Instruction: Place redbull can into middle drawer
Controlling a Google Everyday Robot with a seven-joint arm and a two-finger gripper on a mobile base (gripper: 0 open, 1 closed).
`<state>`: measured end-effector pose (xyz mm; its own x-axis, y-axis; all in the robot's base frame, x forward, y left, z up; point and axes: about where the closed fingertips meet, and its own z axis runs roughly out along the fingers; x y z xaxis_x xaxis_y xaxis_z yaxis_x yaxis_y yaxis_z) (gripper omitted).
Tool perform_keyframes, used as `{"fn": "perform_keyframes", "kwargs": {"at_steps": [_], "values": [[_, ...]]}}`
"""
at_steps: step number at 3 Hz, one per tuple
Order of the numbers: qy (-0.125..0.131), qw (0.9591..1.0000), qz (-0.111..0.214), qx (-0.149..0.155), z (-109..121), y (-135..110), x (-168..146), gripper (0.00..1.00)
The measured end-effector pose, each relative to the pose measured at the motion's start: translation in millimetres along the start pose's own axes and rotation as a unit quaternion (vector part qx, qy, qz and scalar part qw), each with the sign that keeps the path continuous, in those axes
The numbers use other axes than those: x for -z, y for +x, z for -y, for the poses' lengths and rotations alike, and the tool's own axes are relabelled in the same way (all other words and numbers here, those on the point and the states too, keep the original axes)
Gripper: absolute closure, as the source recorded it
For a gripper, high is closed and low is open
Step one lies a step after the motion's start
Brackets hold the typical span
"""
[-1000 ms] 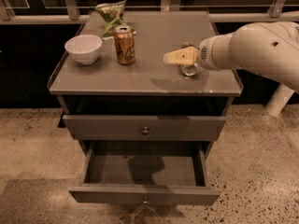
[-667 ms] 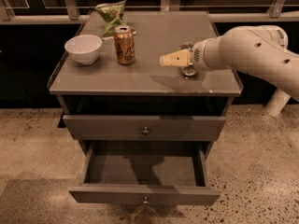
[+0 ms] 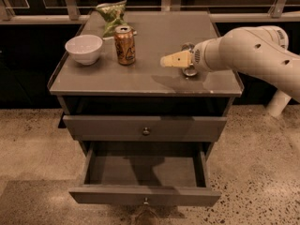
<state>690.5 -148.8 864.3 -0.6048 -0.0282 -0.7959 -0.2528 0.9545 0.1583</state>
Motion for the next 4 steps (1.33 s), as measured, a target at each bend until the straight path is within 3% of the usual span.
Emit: {"fn": "perform_keyframes", "kwargs": {"at_steps": [3,4], "values": [[0.027,0.9996,0.003,0.001,21,1,-15,0.0],[0.029,0.9995,0.008,0.011,18,-6,-28,0.0]]}}
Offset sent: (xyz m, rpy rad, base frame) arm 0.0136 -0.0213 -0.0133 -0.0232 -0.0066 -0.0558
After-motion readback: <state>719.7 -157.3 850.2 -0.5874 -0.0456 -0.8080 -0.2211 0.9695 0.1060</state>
